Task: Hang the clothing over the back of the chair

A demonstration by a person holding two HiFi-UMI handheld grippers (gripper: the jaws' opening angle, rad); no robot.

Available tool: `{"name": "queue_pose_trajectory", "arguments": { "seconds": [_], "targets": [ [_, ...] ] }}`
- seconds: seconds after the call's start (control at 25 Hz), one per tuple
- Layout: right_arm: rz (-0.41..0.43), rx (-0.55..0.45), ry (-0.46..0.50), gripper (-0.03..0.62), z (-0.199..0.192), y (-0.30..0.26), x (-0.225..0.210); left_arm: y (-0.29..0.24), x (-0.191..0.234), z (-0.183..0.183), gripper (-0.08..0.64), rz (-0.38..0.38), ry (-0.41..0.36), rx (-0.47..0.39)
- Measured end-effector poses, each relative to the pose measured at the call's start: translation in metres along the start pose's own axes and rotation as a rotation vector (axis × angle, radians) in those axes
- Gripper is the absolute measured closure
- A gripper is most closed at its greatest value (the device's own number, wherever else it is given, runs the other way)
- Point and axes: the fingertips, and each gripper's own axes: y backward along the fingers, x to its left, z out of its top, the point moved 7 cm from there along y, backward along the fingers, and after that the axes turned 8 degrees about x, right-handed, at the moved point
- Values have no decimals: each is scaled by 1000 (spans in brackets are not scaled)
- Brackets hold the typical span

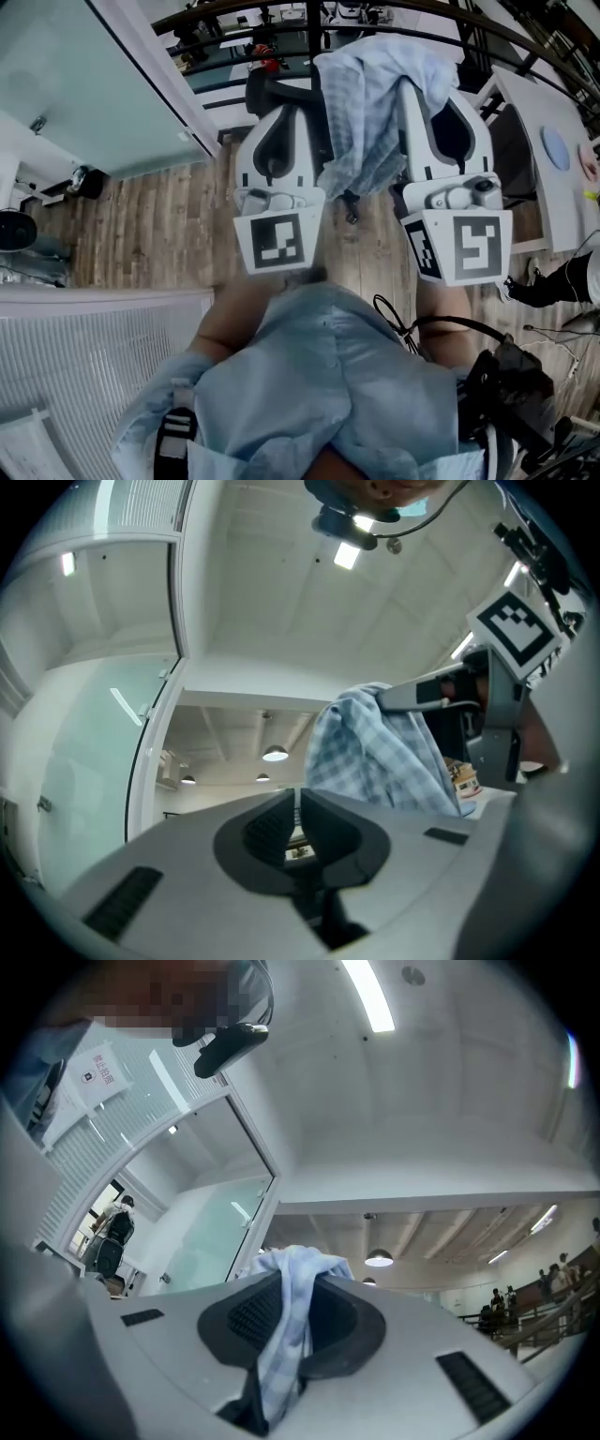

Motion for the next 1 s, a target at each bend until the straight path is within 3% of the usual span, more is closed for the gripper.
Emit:
{"name": "queue_pose_trajectory", "arguments": {
  "seconds": [0.24, 0.44, 0.64, 0.72, 0.84, 1.0],
  "targets": [
    [-25, -9, 16, 525, 3, -78, -24, -63, 33, 17, 531, -21, 1, -39],
    [-53, 66, 20, 524, -20, -120, -32, -90, 52, 17, 531, -50, 30, -52],
    [-11, 299, -5, 512, -64, -154, -43, -107, 55, 2, 531, -78, 48, -8],
    [50, 406, -51, 442, -80, -169, -47, -115, 58, -3, 531, -86, 55, 7],
    [99, 474, -91, 383, -88, -185, -51, -125, 67, -9, 531, -89, 65, 21],
    [185, 626, 4, 344, -98, -182, -42, -115, 72, -15, 531, -87, 89, 30]
  ]
}}
